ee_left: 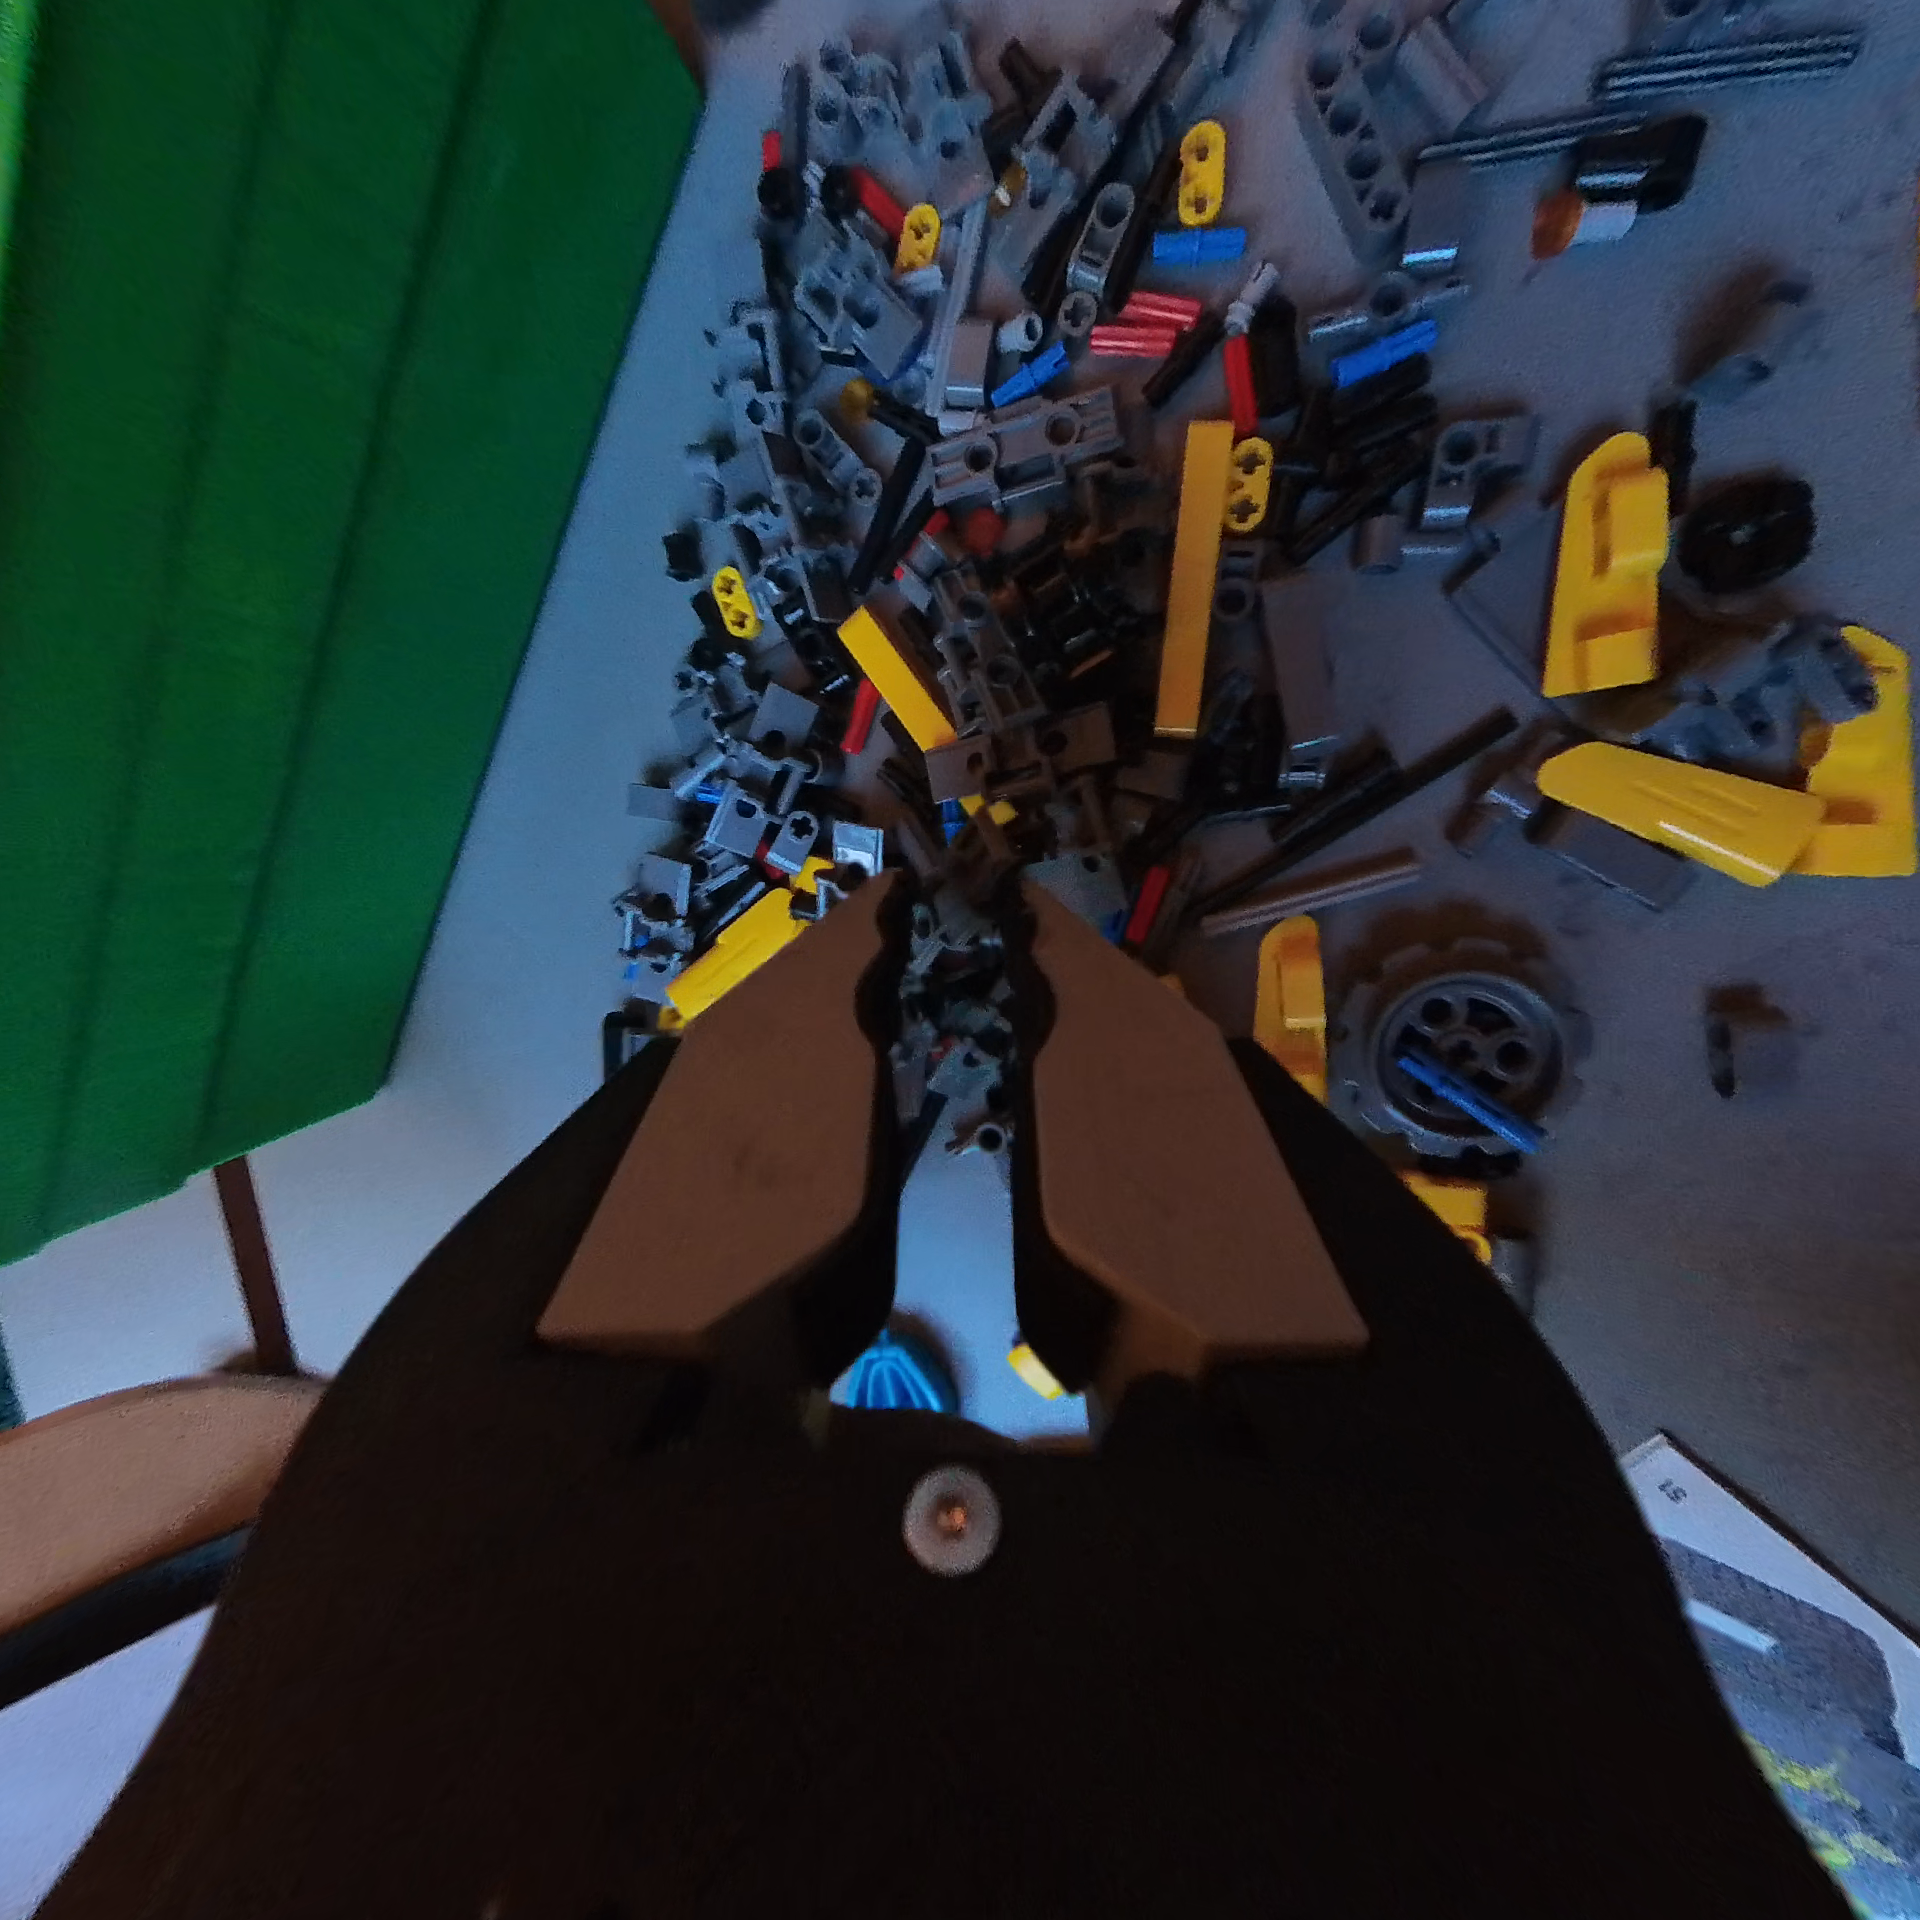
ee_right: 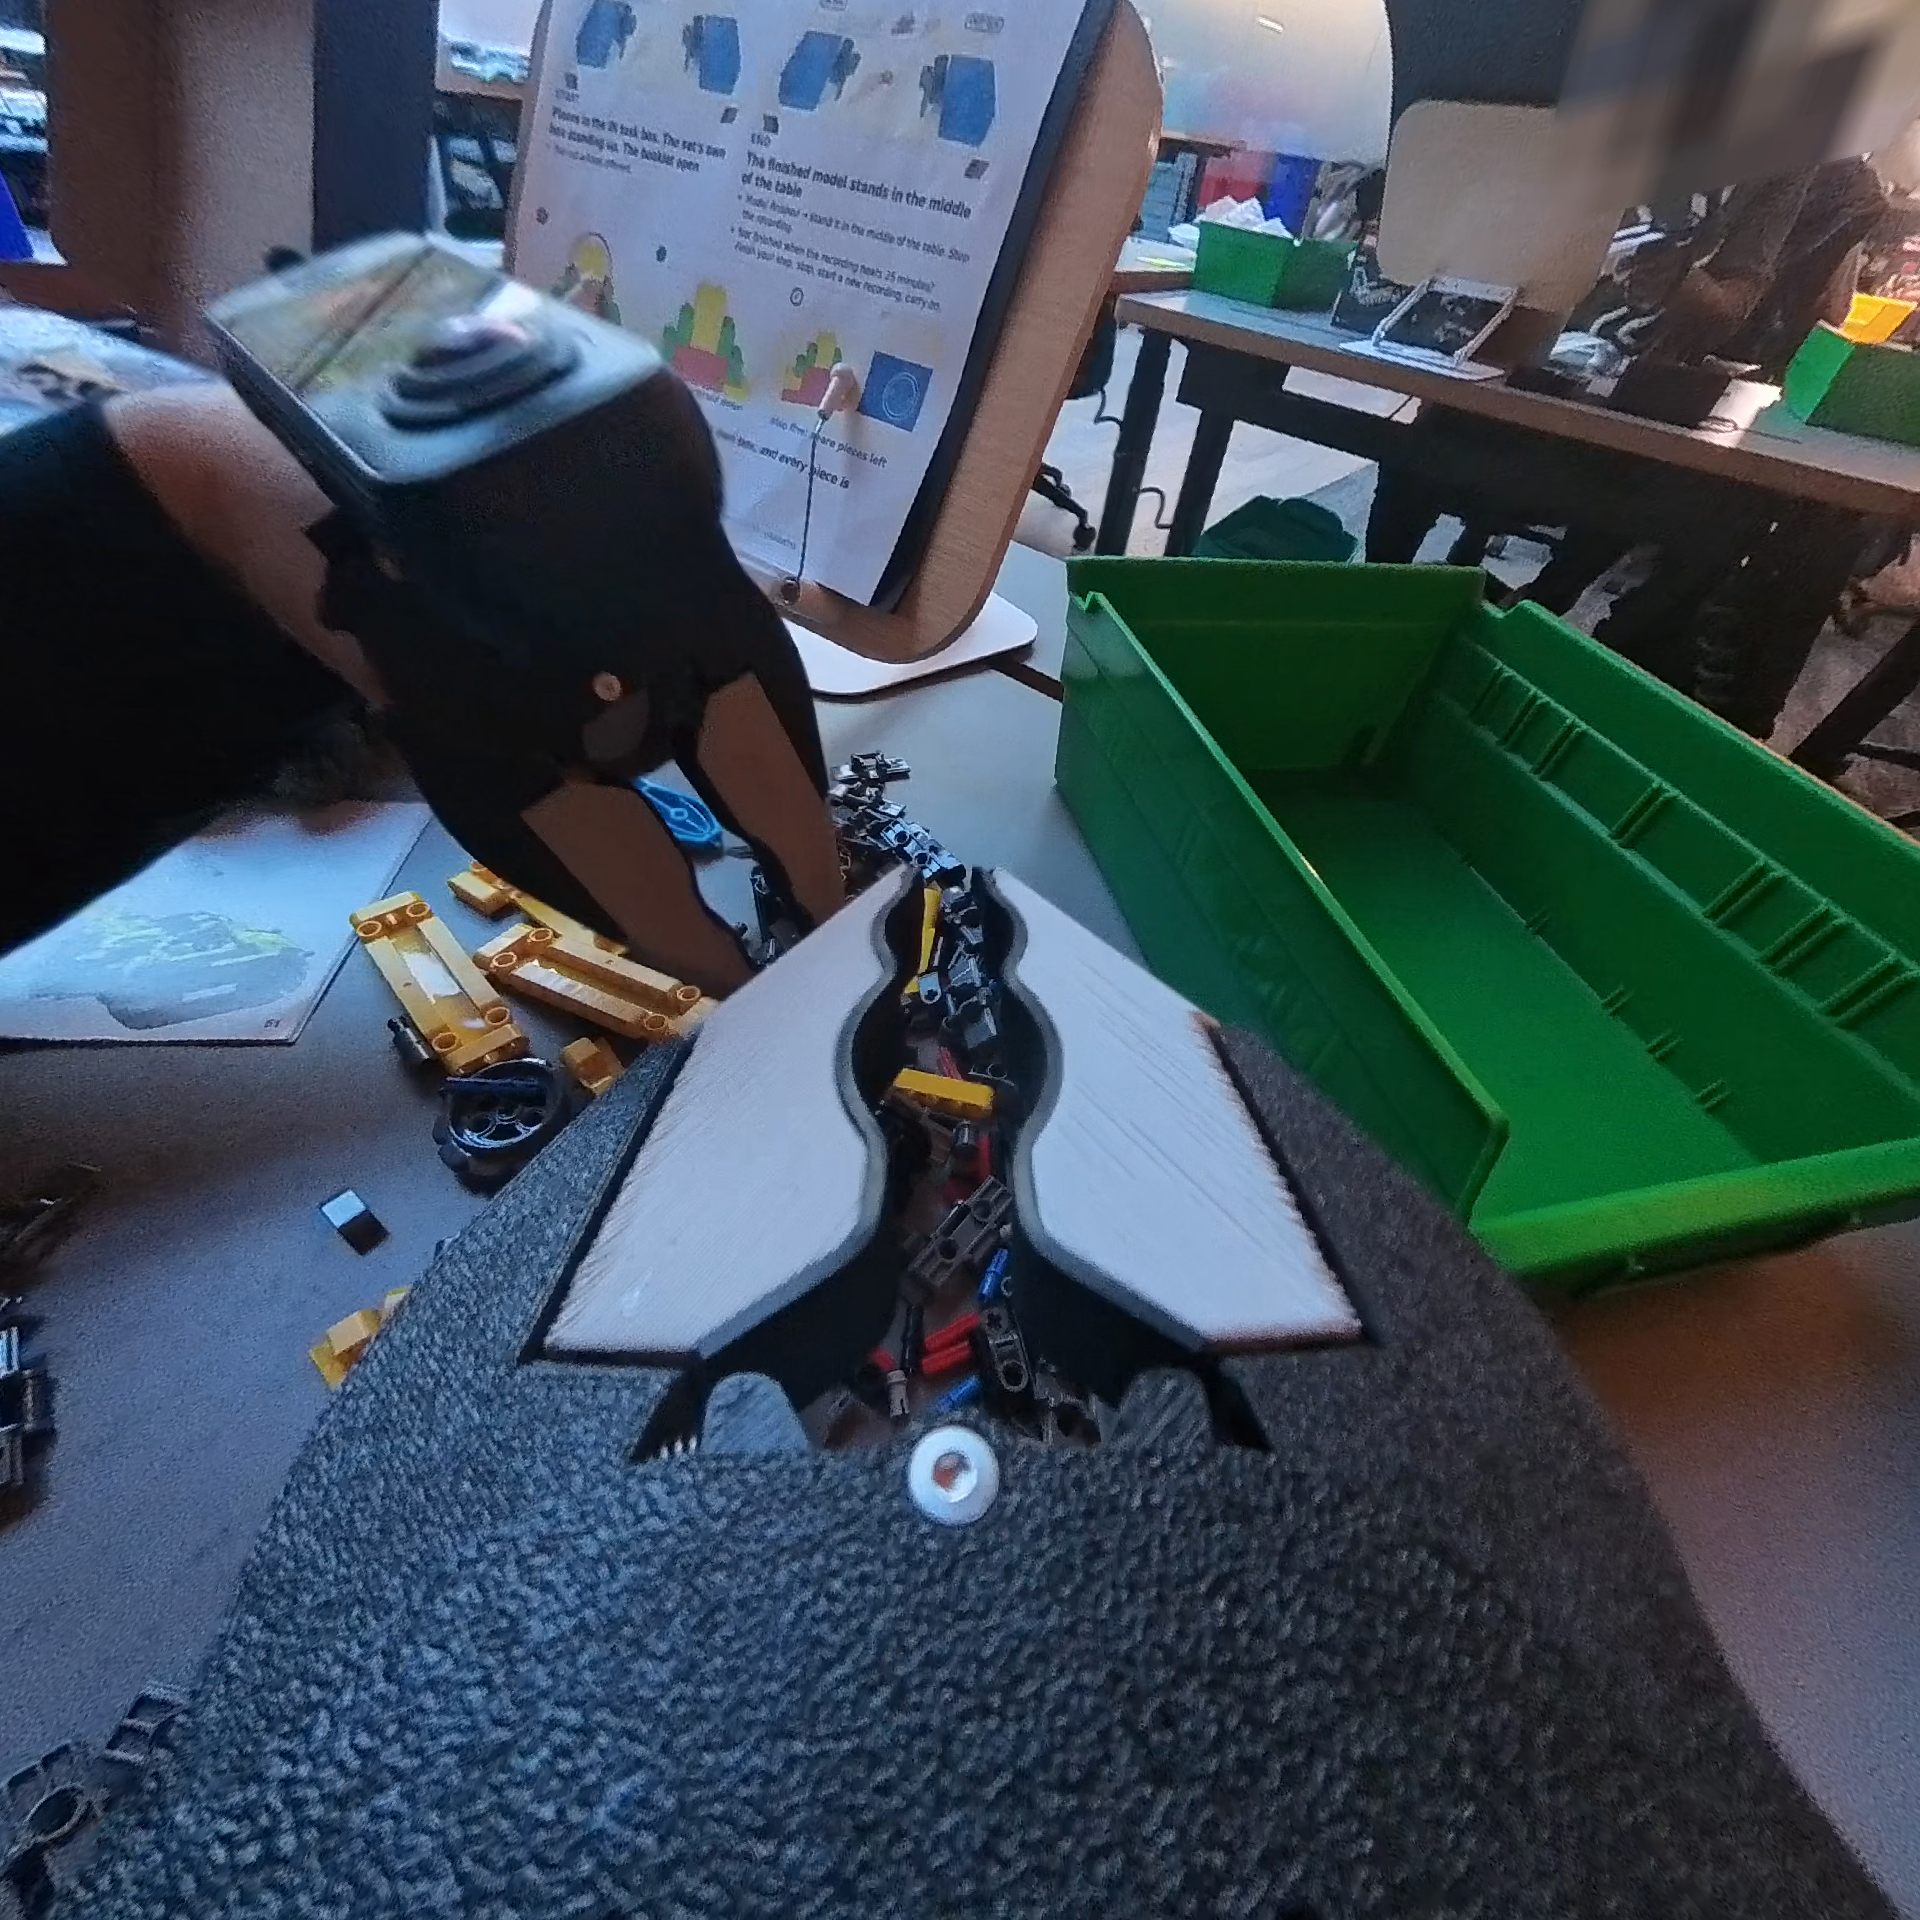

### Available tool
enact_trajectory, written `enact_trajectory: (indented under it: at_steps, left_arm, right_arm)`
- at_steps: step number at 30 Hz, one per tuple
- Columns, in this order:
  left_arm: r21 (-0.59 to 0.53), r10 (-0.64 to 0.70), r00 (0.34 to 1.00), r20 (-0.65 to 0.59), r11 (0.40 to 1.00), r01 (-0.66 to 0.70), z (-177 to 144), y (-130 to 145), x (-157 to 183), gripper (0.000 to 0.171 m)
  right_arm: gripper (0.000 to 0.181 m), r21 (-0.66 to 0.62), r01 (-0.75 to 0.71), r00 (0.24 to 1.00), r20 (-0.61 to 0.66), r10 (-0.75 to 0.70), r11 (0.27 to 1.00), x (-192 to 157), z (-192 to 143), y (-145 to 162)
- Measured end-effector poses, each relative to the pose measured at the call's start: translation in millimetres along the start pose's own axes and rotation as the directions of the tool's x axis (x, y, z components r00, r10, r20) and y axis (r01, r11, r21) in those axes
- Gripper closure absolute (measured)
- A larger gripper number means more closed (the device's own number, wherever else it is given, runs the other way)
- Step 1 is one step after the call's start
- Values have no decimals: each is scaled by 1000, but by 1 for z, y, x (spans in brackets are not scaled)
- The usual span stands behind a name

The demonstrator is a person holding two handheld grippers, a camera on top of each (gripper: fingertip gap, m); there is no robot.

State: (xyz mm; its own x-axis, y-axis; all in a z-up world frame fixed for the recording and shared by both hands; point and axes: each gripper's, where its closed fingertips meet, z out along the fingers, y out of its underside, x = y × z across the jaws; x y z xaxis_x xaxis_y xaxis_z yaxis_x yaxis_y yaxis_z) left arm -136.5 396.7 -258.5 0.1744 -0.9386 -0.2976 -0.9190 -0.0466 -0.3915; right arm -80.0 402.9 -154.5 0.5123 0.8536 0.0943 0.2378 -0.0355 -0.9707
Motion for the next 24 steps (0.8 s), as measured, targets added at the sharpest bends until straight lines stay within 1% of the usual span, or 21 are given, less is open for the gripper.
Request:
enact_trajectory:
  at_steps: [3, 5, 7, 9, 11, 13, 14, 15, 17, 22, 24]
  left_arm:
    - [26, 22, 998, 56, 999, -24, -14, -7, -6, 158]
    - [66, 43, 993, 111, 997, -50, -25, -16, -12, 158]
    - [144, 67, 975, 211, 985, -99, -40, -32, -24, 159]
    - [233, 83, 951, 298, 960, -157, -58, -51, -31, 158]
    - [286, 99, 904, 417, 929, -234, -77, -68, -40, 158]
    - [316, 118, 829, 546, 888, -334, -97, -86, -47, 158]
    - [327, 126, 799, 588, 866, -378, -105, -94, -46, 159]
    - [329, 139, 781, 609, 851, -408, -109, -100, -44, 159]
    - [313, 159, 762, 628, 845, -434, -113, -106, -41, 159]
    - [259, 232, 747, 623, 839, -478, -108, -113, -31, 158]
    - [235, 264, 739, 620, 836, -496, -104, -116, -26, 159]
  right_arm:
    - [171, -7, -9, 1000, 9, 9, 1000, -1, 1, 2]
    - [170, -7, -7, 1000, 19, 7, 1000, -3, 2, 2]
    - [170, -1, -10, 999, 39, 10, 1000, -6, 2, 2]
    - [168, 15, -44, 995, 87, 42, 999, -11, 2, -1]
    - [163, 29, -103, 985, 145, 97, 994, -16, 1, -3]
    - [159, 42, -180, 961, 221, 166, 983, -21, -1, -7]
    - [158, 49, -221, 947, 247, 203, 974, -22, -2, -9]
    - [156, 57, -258, 934, 271, 234, 965, -21, -3, -11]
    - [155, 76, -318, 909, 310, 280, 945, -19, -7, -16]
    - [151, 159, -447, 830, 440, 342, 880, -19, -23, -38]
    - [151, 172, -500, 791, 490, 366, 849, -18, -30, -44]
